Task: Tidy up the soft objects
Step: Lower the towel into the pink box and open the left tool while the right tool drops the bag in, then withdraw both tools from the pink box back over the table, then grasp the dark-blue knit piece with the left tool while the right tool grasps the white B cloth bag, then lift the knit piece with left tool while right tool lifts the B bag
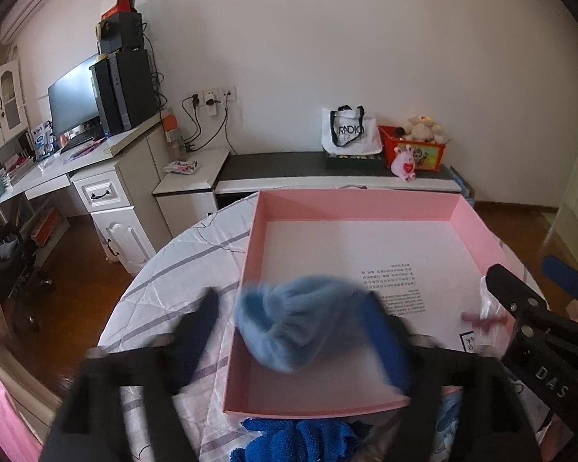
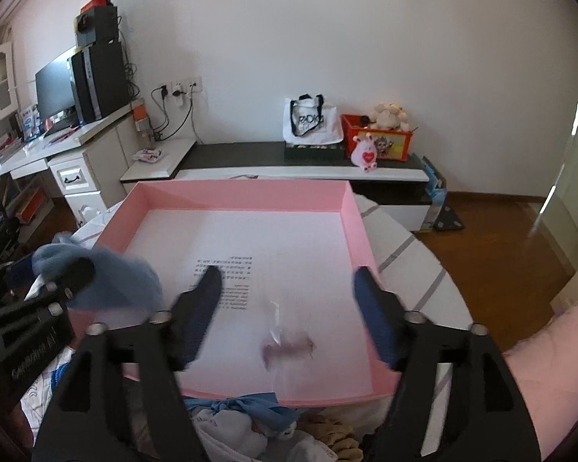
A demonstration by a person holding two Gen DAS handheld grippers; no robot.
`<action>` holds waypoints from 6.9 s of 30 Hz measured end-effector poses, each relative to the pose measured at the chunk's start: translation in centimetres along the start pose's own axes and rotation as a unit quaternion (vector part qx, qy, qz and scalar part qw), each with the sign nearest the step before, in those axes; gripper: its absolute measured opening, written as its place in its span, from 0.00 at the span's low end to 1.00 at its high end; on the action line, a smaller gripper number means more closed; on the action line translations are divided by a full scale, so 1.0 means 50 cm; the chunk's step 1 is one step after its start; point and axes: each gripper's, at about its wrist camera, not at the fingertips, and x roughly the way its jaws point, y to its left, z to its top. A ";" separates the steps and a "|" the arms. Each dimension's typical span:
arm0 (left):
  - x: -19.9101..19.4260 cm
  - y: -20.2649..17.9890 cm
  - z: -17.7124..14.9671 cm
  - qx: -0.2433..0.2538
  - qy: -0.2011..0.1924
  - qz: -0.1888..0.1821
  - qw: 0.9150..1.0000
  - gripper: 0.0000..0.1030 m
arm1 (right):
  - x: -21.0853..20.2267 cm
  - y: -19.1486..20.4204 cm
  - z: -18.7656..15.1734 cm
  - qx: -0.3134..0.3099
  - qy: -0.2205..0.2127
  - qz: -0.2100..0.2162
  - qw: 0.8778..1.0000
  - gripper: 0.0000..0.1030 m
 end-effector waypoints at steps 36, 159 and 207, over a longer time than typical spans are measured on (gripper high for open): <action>-0.163 0.027 -0.135 -0.026 -0.031 -0.013 0.999 0.93 | -0.106 0.000 -0.017 -0.014 -0.040 -0.034 0.999 0.96; -0.264 0.085 -0.321 -0.044 0.027 -0.043 0.998 1.00 | -0.151 0.012 -0.169 -0.019 0.036 -0.036 0.999 1.00; -0.192 0.085 -0.320 -0.025 0.064 -0.082 0.994 0.38 | -0.110 0.026 -0.159 -0.001 0.038 0.052 0.998 0.46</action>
